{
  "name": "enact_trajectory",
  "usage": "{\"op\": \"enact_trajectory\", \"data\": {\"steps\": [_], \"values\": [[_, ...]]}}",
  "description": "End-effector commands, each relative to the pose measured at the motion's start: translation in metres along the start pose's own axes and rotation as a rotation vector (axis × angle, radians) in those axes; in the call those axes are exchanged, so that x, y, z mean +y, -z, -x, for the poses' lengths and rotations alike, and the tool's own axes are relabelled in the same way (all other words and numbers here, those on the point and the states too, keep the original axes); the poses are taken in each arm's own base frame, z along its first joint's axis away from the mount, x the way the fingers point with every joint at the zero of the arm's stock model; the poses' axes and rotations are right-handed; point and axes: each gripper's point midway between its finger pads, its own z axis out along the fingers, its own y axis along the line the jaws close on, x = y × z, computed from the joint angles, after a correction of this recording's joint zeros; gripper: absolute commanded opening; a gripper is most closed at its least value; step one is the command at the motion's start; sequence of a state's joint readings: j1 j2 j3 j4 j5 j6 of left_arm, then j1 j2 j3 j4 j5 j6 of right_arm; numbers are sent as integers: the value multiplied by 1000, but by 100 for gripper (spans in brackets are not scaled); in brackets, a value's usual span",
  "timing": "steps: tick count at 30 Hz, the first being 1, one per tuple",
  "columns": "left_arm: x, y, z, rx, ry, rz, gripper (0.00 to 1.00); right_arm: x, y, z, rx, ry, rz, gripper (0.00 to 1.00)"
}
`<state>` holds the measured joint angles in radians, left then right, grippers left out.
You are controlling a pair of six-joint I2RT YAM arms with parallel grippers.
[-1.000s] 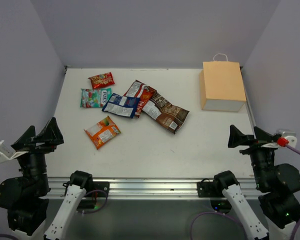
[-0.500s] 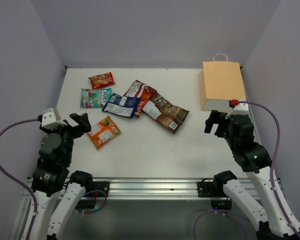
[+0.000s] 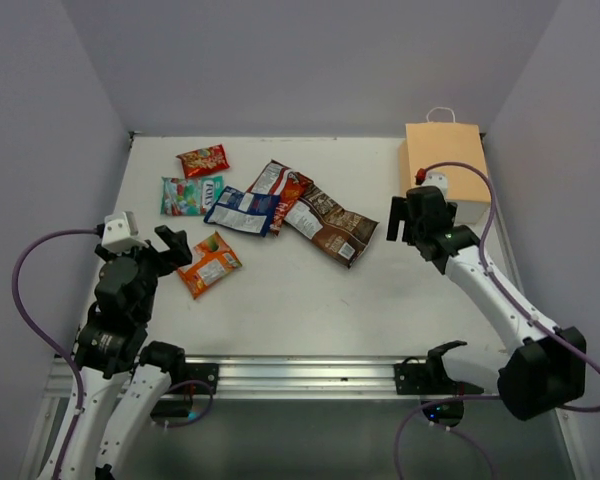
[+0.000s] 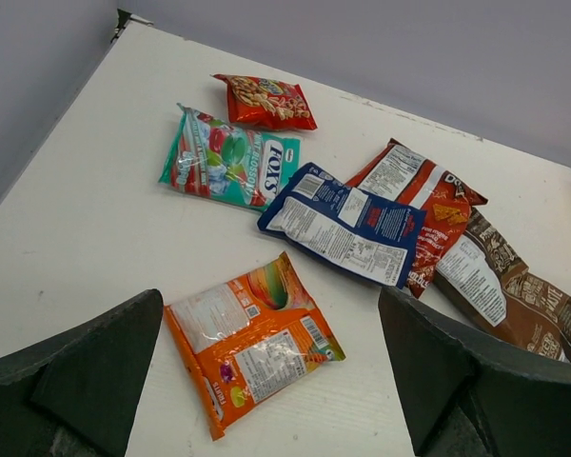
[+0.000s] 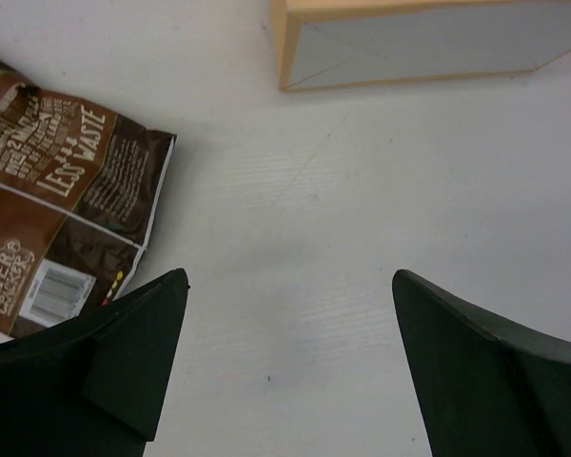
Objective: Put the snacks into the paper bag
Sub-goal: Adjust the paper bag at the center of the board.
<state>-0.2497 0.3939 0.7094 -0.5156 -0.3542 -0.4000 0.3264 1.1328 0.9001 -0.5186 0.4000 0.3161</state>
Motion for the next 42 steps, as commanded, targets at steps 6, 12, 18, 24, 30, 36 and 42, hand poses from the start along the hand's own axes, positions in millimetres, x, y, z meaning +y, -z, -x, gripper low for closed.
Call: {"op": "enact_trajectory", "data": {"steps": [6, 12, 18, 24, 30, 36, 42], "values": [[-6, -1, 14, -51, -15, -30, 100, 3, -28, 105, -218, 3, -165, 84], [-6, 2, 17, -67, -18, -36, 100, 4, -60, 117, -184, 116, -270, 67], [-6, 2, 17, -73, -18, -43, 100, 7, -86, 122, -167, 183, -334, 56], [-8, 3, 19, -77, -18, -49, 100, 9, -113, 117, -117, 258, -392, 49], [-9, 3, 19, -79, -18, -55, 100, 3, -123, 105, -107, 278, -438, 48], [-9, 3, 19, -79, -18, -56, 100, -15, -119, 87, -97, 314, -513, 49], [-9, 5, 20, -82, -14, -62, 100, -63, -94, 37, -38, 180, -640, 45]]}}
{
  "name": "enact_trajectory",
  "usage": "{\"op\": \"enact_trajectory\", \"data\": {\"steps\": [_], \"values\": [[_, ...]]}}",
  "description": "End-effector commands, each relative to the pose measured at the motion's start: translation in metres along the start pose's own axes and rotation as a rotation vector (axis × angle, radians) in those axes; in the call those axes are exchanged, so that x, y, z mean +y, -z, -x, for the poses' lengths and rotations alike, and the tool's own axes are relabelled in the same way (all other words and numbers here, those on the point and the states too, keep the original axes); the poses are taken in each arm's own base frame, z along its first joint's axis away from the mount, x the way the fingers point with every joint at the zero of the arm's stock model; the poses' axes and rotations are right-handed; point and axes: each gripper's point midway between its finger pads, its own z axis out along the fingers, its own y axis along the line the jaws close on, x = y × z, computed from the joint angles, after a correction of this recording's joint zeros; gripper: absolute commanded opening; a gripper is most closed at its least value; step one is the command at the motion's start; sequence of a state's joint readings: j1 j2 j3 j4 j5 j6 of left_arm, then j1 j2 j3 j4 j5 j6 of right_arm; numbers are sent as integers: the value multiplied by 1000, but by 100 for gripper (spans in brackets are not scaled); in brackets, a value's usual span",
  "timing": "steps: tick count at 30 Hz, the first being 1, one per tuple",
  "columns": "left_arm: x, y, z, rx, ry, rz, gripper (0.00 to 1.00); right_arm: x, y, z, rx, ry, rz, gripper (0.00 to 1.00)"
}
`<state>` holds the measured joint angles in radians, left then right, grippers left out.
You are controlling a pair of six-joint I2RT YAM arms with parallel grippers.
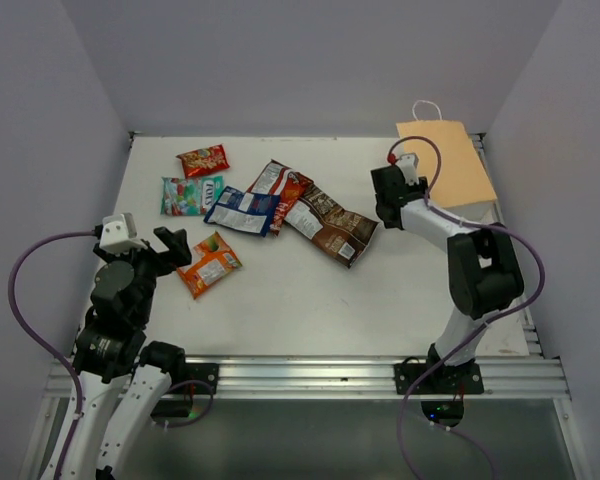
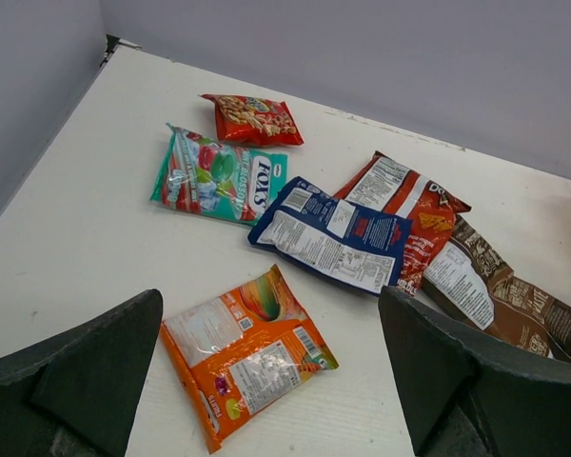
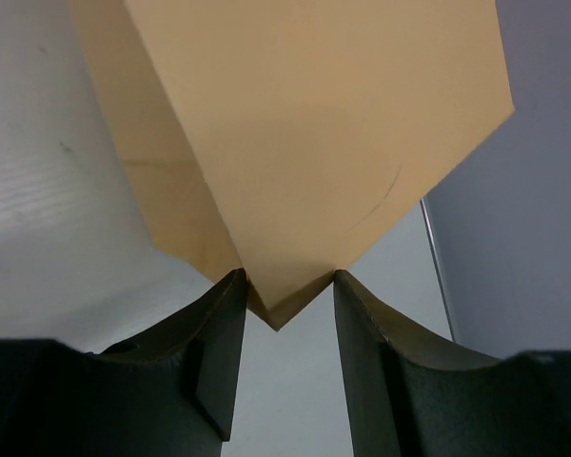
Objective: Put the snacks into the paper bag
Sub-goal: Adjust the paper bag at the center of the board.
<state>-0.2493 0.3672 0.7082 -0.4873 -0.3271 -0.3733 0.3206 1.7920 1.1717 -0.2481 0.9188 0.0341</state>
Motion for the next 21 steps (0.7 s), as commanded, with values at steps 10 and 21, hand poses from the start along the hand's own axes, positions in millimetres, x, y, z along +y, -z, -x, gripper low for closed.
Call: {"op": "enact_trajectory", "data": {"steps": [10, 21], "values": [[-5, 3, 11, -47, 0, -28, 100, -96, 54, -51, -33, -523, -74, 49], [-5, 4, 12, -52, 3, -31, 100, -66, 89, 24, -173, -529, 328, 60]]}}
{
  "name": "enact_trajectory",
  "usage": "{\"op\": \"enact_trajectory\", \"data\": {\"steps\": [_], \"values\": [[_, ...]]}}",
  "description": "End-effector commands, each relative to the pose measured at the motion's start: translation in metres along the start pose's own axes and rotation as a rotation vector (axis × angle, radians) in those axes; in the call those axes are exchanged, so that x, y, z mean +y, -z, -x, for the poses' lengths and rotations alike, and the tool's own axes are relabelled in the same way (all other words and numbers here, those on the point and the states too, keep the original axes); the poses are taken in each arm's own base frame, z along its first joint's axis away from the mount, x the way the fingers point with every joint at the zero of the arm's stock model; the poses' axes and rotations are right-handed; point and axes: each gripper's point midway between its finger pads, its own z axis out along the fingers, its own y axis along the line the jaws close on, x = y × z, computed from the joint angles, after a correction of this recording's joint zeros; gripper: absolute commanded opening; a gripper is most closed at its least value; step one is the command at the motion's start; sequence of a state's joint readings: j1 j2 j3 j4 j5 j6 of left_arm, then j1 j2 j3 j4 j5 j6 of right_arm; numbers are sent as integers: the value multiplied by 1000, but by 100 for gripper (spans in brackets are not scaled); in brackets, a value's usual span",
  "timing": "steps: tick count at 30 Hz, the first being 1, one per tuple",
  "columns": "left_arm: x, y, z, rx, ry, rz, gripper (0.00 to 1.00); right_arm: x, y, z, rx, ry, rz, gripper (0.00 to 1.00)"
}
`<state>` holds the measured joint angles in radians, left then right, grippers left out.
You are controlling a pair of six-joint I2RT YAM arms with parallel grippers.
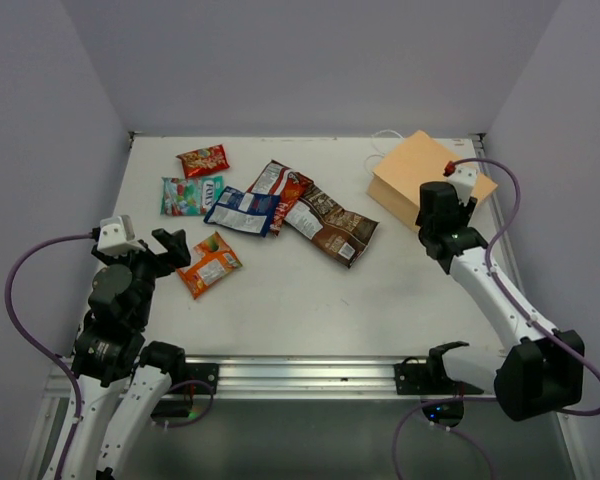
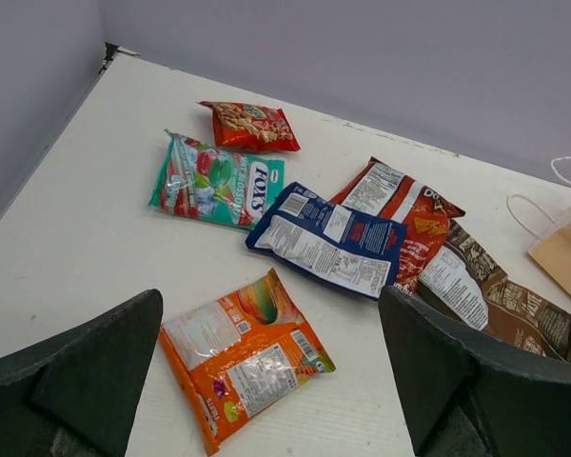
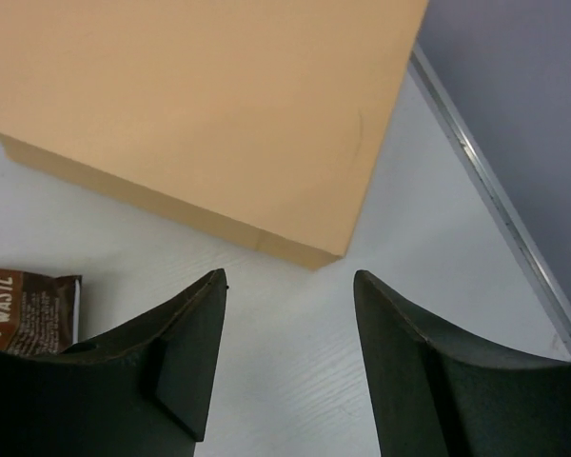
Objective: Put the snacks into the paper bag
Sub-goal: Adjust the paper bag at the center of the board.
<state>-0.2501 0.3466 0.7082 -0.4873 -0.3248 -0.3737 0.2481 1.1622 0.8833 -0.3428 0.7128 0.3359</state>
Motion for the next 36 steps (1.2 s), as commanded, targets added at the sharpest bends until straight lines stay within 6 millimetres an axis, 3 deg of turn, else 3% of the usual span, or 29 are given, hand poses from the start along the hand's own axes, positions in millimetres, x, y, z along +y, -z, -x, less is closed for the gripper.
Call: {"op": "enact_trajectory", "data": {"steps": [1, 8, 9, 10, 12, 14, 16, 17, 19, 20, 21, 27, 32, 33, 34, 36], "values": [[-4, 0, 8, -34, -4, -22, 100, 43, 0, 27, -20, -2, 182, 61], [-5, -1, 6, -26, -6, -28, 100, 99, -17, 32, 5, 82, 294, 63], [-6, -1, 6, -25, -6, -31, 100, 108, -13, 45, -28, 90, 285, 63], [-6, -1, 6, -23, -6, -32, 100, 116, -23, 38, -12, 122, 263, 65], [-7, -2, 5, -20, -7, -32, 100, 126, -23, 57, -55, 137, 227, 67], [-7, -2, 5, -21, -7, -34, 100, 131, -33, 56, -64, 161, 150, 74], [-6, -3, 4, -18, -10, -30, 100, 136, -39, 70, -92, 135, 106, 81], [-7, -2, 6, -21, -9, -31, 100, 142, -48, 62, -77, 146, 91, 81], [-7, -3, 5, -19, -9, -32, 100, 147, -55, 74, -103, 131, 61, 82], [-7, -4, 5, -16, -10, -31, 100, 153, -66, 65, -89, 157, 46, 82], [-7, -4, 4, -11, -13, -31, 100, 158, -67, 74, -106, 149, 43, 82], [-8, -6, 1, 2, -17, -34, 100, 191, -102, 77, -111, 250, 1, 81], [-9, -10, -2, 17, -24, -29, 100, 208, -121, 78, -120, 326, -20, 80], [-9, -11, -3, 20, -25, -30, 100, 210, -122, 86, -129, 349, -21, 80], [-9, -11, -3, 21, -25, -28, 100, 216, -131, 76, -113, 399, -19, 80], [-8, -13, -6, 34, -29, -24, 100, 225, -135, 80, -119, 429, -6, 80]]}}
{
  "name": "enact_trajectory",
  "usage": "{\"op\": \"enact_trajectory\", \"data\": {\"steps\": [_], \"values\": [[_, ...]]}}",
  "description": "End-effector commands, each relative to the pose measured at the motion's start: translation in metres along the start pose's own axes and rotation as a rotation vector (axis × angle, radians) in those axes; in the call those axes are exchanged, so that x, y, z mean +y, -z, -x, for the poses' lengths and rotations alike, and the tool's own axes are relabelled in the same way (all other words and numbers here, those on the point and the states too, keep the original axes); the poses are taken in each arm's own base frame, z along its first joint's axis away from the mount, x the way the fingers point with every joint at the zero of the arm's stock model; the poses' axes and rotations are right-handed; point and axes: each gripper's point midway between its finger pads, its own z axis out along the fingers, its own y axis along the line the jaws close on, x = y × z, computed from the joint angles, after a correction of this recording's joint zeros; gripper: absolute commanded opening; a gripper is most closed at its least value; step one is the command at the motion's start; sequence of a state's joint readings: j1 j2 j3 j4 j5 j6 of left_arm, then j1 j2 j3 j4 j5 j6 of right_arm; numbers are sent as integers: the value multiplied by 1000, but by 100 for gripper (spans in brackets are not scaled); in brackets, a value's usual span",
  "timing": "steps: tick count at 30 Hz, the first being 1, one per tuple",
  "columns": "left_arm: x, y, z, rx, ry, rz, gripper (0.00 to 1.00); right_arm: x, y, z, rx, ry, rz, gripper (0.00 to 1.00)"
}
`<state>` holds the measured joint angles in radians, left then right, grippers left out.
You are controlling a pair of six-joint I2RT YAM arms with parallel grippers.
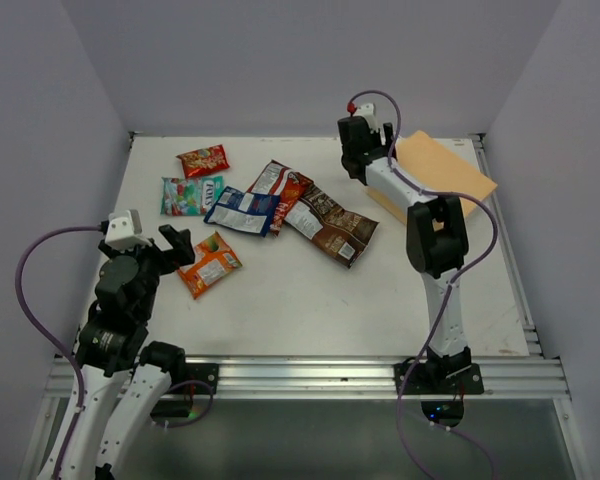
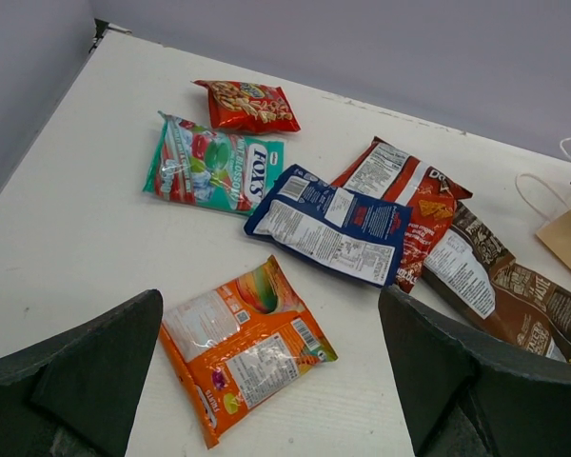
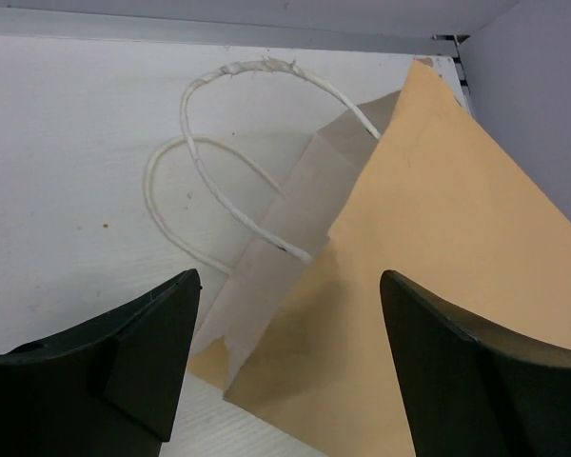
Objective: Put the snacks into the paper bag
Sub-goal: Adjust the paper bag at the center of the board.
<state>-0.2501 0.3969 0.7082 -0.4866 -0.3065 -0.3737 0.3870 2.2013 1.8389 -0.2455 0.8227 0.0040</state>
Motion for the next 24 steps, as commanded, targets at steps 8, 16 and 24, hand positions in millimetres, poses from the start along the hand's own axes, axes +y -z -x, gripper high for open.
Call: {"op": "enact_trajectory", "data": {"steps": [8, 16, 24], "values": [[-6, -7, 4, -10, -18, -19, 100, 18, -24, 21, -79, 231, -13, 76], [-7, -11, 1, 7, -25, -18, 100, 26, -41, 25, -113, 330, -77, 73], [-7, -13, 0, 11, -28, -17, 100, 31, -53, 32, -160, 421, -154, 70]]}}
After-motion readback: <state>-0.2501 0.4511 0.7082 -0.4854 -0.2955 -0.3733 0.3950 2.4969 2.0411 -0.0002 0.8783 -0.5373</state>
